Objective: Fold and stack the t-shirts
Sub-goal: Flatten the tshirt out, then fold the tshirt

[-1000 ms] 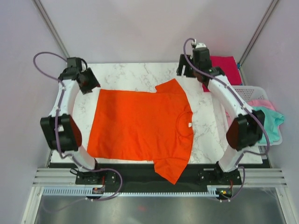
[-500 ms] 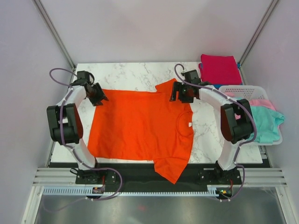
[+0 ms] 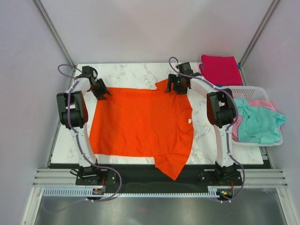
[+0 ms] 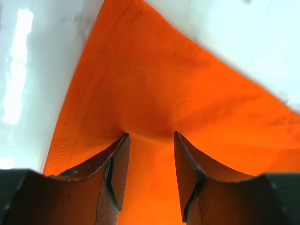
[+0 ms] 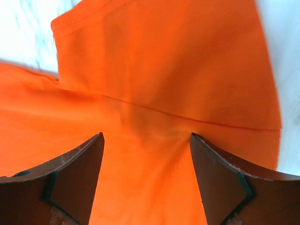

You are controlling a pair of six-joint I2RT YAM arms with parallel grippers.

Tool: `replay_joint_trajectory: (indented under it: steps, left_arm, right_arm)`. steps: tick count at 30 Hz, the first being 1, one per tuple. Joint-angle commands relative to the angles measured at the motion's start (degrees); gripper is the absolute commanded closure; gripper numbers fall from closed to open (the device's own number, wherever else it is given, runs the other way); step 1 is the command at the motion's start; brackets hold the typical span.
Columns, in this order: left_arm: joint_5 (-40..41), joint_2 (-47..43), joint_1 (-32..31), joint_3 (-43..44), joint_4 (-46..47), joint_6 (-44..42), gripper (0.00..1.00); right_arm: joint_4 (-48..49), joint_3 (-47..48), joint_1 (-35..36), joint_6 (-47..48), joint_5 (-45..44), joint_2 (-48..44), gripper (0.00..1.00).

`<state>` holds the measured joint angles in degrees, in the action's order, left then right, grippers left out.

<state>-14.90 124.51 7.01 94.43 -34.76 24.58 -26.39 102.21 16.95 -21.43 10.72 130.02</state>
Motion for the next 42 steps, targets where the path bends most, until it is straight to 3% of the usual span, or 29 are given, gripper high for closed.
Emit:
replay_joint_trajectory:
  steps: [1, 11, 15, 16, 22, 25, 26, 28, 29, 32, 37, 38, 42]
  left_arm:
    - [-1.1, 5.7, 0.0, 7.9, -1.9, 1.1, 0.50]
    - [-5.9, 16.3, 0.0, 28.1, -5.2, 2.9, 0.49]
    - [-8.8, 11.7, 0.0, 32.3, -6.5, 3.0, 0.48]
    - [-9.4, 9.6, -0.1, 31.5, -6.5, 2.8, 0.48]
    - [-4.8, -15.7, 0.1, 13.2, -6.2, 0.6, 0.45]
    - [-1.5, -28.8, 0.5, -1.6, -5.1, 1.0, 0.45]
    - [-0.2, -32.4, 0.8, -10.1, -4.4, 1.8, 0.46]
    - [1.9, -42.7, 1.6, -19.8, -1.5, 6.5, 0.46]
    - [1.9, -46.1, 2.7, -29.5, -0.2, 8.2, 0.47]
    - [8.0, -57.9, 3.6, -44.0, 1.9, 13.2, 0.49]
    - [21.9, -77.4, 4.2, -58.5, 1.8, 22.3, 0.50]
    - [22.4, -82.5, 4.2, -62.0, 2.0, 23.7, 0.50]
    - [23.8, -88.4, 4.2, -68.1, 3.4, 28.9, 0.51]
  right_arm:
    - [-3.7, 8.7, -2.6, 0.6, -1.1, 8.9, 0.18]
    - [-5.5, 31.6, -5.3, 0.5, 2.5, 21.6, 0.17]
    - [-0.6, 29.5, -5.7, 1.0, 5.3, 16.0, 0.19]
    - [1.0, 25.4, -5.7, 1.0, 6.0, 11.2, 0.19]
    - [6.6, 11.6, -5.2, 1.1, 7.8, -7.3, 0.16]
    - [6.4, 3.6, -5.0, 0.4, 7.7, -16.8, 0.15]
    - [6.4, 0.8, -4.8, 0.1, 7.7, -19.3, 0.15]
    - [6.9, -5.5, -3.9, -1.6, 7.2, -27.7, 0.15]
    - [7.4, -12.8, -3.3, -2.3, 6.4, -30.5, 0.15]
    - [10.0, -28.5, -0.8, -5.4, 5.4, -42.1, 0.15]
    - [11.7, -50.5, 5.8, -10.2, 4.0, -61.3, 0.15]
    - [11.6, -53.1, 6.7, -12.6, 3.7, -64.2, 0.15]
    - [10.2, -63.8, 8.4, -17.1, 3.9, -78.7, 0.14]
